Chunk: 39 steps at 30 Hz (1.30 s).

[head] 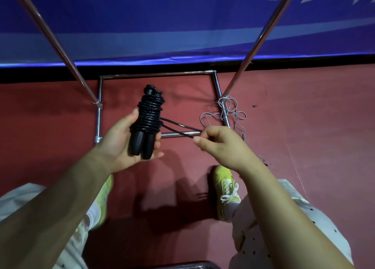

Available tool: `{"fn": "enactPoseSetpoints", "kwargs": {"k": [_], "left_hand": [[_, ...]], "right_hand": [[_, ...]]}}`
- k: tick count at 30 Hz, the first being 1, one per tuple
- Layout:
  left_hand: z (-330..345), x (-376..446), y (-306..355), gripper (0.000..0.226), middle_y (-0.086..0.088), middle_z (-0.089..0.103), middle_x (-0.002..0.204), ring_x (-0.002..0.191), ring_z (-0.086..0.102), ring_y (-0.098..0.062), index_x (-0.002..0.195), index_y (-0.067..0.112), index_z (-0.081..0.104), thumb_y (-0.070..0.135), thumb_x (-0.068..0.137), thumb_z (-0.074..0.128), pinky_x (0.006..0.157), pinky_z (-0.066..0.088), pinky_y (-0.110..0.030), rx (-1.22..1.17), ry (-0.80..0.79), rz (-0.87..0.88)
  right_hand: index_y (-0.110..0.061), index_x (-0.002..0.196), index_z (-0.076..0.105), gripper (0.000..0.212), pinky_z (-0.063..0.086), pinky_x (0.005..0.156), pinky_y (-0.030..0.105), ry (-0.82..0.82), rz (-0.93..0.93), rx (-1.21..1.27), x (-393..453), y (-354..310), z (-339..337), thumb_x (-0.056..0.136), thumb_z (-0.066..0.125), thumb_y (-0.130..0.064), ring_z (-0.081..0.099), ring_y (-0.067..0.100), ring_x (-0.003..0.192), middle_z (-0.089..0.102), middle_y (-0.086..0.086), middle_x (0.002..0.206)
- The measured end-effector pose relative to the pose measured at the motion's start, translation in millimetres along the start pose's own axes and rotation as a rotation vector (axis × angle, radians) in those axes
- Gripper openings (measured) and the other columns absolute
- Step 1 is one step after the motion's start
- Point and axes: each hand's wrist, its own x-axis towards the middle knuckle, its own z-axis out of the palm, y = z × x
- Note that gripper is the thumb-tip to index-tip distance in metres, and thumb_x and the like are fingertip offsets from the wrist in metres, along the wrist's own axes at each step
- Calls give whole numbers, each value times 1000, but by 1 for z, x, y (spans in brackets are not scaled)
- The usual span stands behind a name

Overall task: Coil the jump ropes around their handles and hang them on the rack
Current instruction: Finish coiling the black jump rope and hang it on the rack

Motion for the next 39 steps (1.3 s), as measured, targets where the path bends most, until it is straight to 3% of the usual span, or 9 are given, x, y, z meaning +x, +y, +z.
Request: {"fn": "enactPoseSetpoints", "kwargs": {"k": [2, 5, 8, 13, 19, 24, 29, 34, 39], "left_hand": [[0, 0, 0, 53, -9, 61, 76, 63, 59, -22, 84, 12, 69, 59, 76, 45, 68, 57, -41, 30, 18, -12], [2, 1, -4, 53, -7, 61, 74, 63, 59, -20, 86, 12, 66, 59, 74, 45, 74, 51, -42, 144, 44, -54], [5, 3, -10, 45, -3, 63, 74, 63, 58, -15, 92, 19, 63, 57, 74, 48, 76, 49, -40, 296, 89, -41], [6, 7, -15, 35, 7, 67, 80, 73, 61, -12, 103, 38, 59, 48, 71, 52, 81, 49, -39, 527, 132, 86], [5, 3, -13, 22, 3, 65, 88, 77, 59, -10, 108, 26, 59, 33, 87, 60, 67, 45, -24, 728, 54, 180], [9, -4, -9, 42, 1, 64, 80, 68, 62, -5, 104, 8, 56, 30, 69, 62, 60, 46, -16, 718, 4, 199], [16, -5, -18, 42, 5, 60, 71, 58, 59, -2, 102, 24, 55, 23, 67, 78, 58, 49, -18, 699, 1, 214], [25, -6, -23, 25, 7, 58, 48, 42, 51, -1, 90, 10, 60, 32, 95, 51, 44, 40, -16, 547, 93, 201], [24, -6, -21, 16, -2, 70, 78, 72, 65, -15, 94, 13, 65, 28, 90, 61, 62, 51, -21, 558, 92, 153]], "right_hand": [[-21, 62, 52, 31, 35, 68, 12, 131, -54, 64, 3, -1, -1, 90, 66, -24, 47, -5, 65, 51, -6, 75], [-14, 78, 69, 24, 41, 87, 19, 247, 3, 494, 6, -3, -4, 81, 60, -35, 56, -5, 83, 63, -10, 88], [1, 101, 69, 37, 42, 84, 19, 85, -109, 812, 7, -3, -3, 78, 63, -28, 59, 1, 81, 67, -9, 75], [-1, 93, 74, 32, 45, 103, 34, -209, -167, 1225, 7, -7, 6, 69, 74, -23, 61, 24, 116, 71, 12, 110], [-8, 96, 75, 33, 51, 95, 36, -160, -99, 1288, 8, -10, 16, 68, 80, -25, 66, 25, 107, 71, 8, 110], [-12, 83, 76, 18, 57, 80, 33, -77, 15, 1334, 6, -15, 22, 68, 71, -21, 71, 23, 93, 73, 7, 98], [-13, 73, 70, 19, 59, 71, 30, 20, 144, 1333, 7, -20, 26, 80, 53, -16, 71, 20, 77, 72, 7, 84], [-11, 85, 59, 14, 58, 62, 26, 21, 179, 1282, 7, -22, 26, 79, 52, -22, 69, 13, 68, 71, 2, 78], [-11, 85, 58, 12, 58, 64, 25, 22, 208, 1258, 8, -20, 24, 84, 50, -21, 69, 12, 66, 70, 1, 75]]}}
